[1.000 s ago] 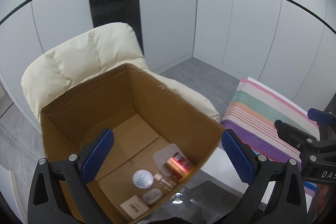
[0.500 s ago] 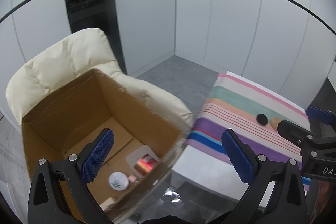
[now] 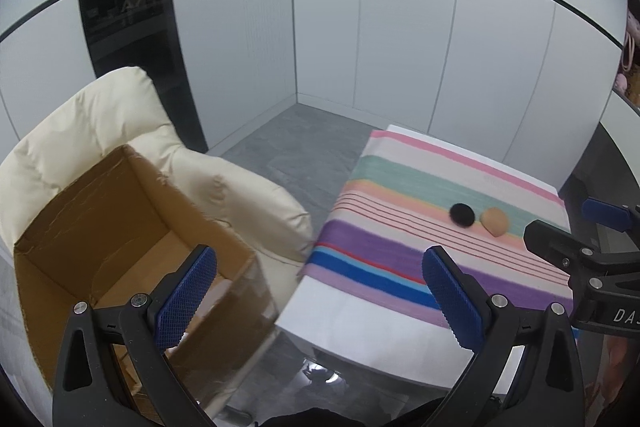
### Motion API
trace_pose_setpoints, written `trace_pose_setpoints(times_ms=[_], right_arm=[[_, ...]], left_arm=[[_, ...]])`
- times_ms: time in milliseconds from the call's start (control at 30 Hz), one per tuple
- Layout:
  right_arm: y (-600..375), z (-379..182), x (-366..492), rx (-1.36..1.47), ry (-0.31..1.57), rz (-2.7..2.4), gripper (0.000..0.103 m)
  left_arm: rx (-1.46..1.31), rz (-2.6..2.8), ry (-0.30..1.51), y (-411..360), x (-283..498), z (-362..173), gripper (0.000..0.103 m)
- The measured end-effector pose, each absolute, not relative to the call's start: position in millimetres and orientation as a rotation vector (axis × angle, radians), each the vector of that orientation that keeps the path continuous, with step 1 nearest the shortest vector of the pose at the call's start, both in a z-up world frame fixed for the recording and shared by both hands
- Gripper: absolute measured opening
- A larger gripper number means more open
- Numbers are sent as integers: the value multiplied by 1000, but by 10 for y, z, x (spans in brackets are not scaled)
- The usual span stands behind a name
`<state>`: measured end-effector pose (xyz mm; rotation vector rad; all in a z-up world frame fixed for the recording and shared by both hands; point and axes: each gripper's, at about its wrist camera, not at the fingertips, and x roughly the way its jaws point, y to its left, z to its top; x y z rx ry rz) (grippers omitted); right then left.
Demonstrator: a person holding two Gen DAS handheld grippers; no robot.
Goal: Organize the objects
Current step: 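Withdraw both open tools from the box toward the black and tan sponges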
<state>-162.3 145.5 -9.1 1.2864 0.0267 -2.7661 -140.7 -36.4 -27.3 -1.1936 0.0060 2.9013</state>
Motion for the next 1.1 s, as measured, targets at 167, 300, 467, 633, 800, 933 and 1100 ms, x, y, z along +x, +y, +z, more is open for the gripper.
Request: trace_pose_setpoints(times_ms=[167, 300, 467, 633, 800, 933, 1100], right_arm=[[1619, -106, -1571, 1297, 38, -2794, 103], [1776, -152, -1562, 1327, 16, -2807, 103], [1998, -200, -1533, 1354, 13, -2844, 103], [2226, -286, -1539, 1378, -12, -2903, 103], [2350, -519, -1610, 1406, -33, -2897, 103], [2404, -819, -1659, 1442, 18, -2895, 103], [2545, -1148, -1829, 1510, -31, -2862, 103]], left_arm=[[-1196, 2864, 39, -179, -1423, -310, 103], [-1217, 2829, 41, -40, -1441, -356, 103], [-1226, 2783, 86, 178, -1481, -390, 103], [-1238, 2756, 127, 387, -1575, -506, 103], [-1276, 2699, 208, 593, -1742, -751, 103], [-1356, 2640, 210, 709, -1962, -997, 102], [-1360, 2612, 256, 894, -2207, -1269, 99]])
